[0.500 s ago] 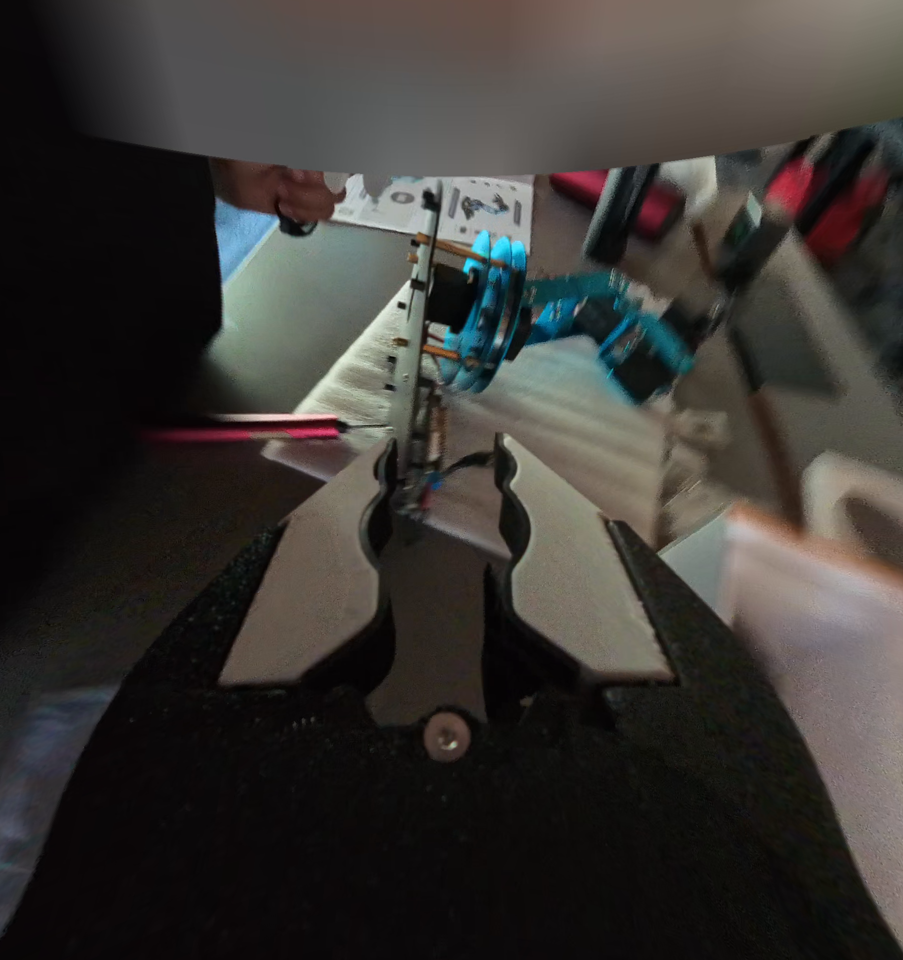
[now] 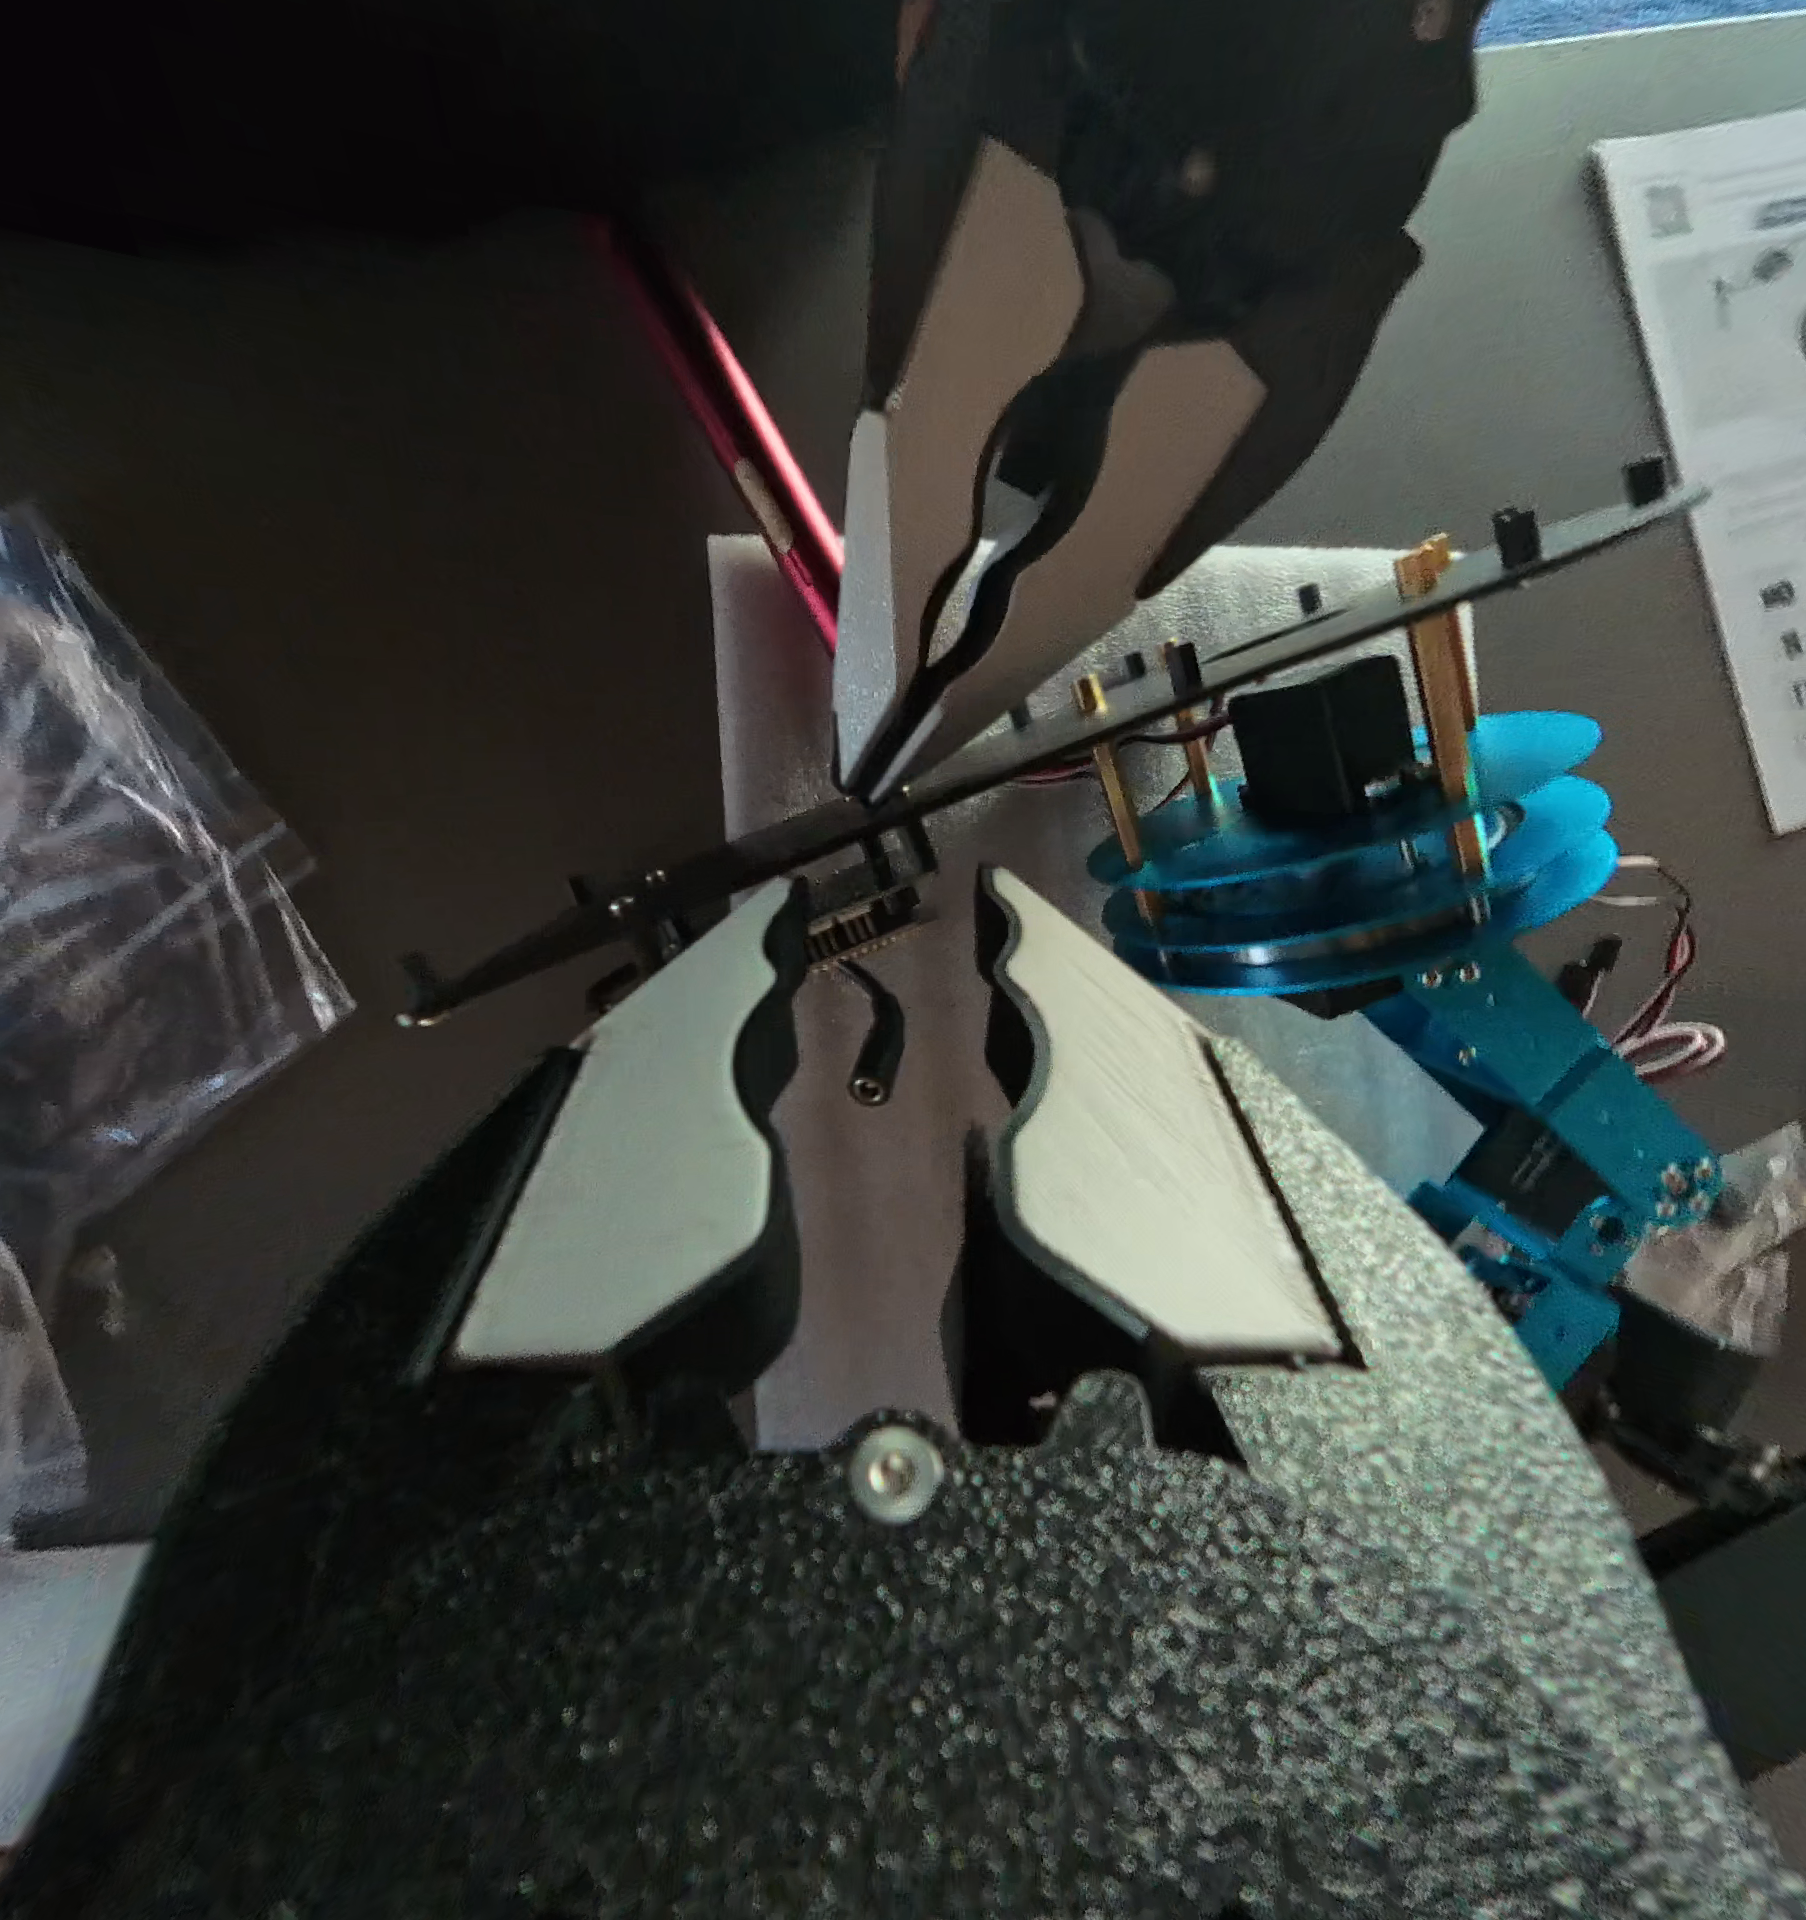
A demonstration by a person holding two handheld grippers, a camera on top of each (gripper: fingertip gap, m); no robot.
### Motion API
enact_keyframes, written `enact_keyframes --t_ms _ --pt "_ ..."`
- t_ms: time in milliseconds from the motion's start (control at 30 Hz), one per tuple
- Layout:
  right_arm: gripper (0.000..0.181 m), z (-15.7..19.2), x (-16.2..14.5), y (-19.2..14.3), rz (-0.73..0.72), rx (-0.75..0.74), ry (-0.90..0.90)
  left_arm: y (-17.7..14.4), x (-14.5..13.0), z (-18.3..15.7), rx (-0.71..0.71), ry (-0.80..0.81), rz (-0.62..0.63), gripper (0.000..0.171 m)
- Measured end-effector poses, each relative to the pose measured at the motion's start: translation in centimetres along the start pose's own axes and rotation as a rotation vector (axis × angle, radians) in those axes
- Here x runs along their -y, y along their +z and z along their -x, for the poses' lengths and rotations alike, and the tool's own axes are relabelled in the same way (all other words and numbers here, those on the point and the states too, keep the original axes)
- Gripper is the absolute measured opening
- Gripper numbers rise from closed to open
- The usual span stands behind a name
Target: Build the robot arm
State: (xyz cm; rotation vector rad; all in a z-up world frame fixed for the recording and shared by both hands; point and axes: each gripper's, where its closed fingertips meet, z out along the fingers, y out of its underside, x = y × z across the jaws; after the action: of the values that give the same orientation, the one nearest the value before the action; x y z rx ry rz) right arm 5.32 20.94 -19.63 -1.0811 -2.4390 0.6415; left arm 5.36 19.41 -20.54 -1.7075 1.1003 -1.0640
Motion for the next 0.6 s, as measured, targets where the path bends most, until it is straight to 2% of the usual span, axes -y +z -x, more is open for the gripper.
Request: enact_keyframes --t_ms 300,467,600 --pt "0.015 0.1 -0.1 2.2 -0.037 0.213 -0.046 -0.2 -0.5 0.0 -0.083 0.012 -0.004 0.000" --pt "0.018 0.6 -0.8 4.0 -0.027 0.263 -0.049 -0.2 -0.6 0.0 -0.100 0.025 -0.013 0.000" --pt "0.020 0.5 -0.9 3.7 -0.018 0.265 -0.059 -0.2 -0.6 0.1 -0.097 0.039 -0.006 0.000"
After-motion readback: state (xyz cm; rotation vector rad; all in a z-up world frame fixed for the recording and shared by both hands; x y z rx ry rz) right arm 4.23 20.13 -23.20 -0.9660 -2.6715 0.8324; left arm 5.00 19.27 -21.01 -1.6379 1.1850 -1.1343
